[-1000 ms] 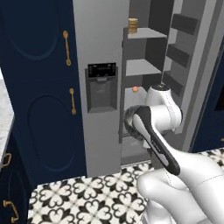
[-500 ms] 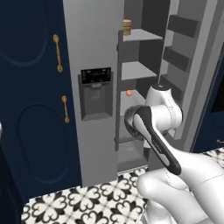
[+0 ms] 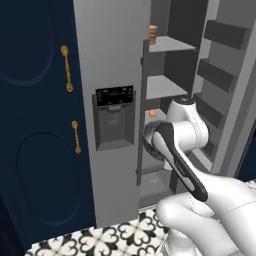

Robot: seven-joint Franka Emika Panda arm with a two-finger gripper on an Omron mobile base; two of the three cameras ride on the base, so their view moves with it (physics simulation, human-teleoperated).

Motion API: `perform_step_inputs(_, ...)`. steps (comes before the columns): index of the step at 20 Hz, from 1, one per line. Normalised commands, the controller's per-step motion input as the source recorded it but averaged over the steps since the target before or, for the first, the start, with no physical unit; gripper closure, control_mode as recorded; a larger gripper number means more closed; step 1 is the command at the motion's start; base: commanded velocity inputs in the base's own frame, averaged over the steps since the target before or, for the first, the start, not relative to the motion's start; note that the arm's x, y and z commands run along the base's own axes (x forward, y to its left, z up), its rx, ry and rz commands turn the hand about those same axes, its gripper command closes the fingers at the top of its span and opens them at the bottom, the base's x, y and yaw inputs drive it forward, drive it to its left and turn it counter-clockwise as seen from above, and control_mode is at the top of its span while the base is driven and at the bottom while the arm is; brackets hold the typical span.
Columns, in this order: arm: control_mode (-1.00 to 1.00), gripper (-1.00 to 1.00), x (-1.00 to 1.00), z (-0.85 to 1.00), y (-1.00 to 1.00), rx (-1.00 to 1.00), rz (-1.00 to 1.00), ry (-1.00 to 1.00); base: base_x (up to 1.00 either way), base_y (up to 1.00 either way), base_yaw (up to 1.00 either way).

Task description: Pick the chicken drumstick and broccoli from their plates and place them in the bowl. Then put the bowl in the fridge.

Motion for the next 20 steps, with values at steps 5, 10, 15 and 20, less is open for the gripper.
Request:
perform_step_inputs(5, 1.00, 1.00, 0.00, 0.00, 0.00, 0.00, 0.00, 0.00, 0.55, -0.37, -0.01)
perform_step_inputs(10, 1.00, 1.00, 0.00, 0.00, 0.00, 0.00, 0.00, 0.00, 0.58, -0.37, 0.00)
perform_step_inputs(15, 1.00, 1.00, 0.00, 0.00, 0.00, 0.00, 0.00, 0.00, 0.48, -0.25, 0.00)
perform_step_inputs(20, 1.00, 1.00, 0.00, 0.00, 0.00, 0.00, 0.00, 0.00, 0.49, -0.18, 0.00)
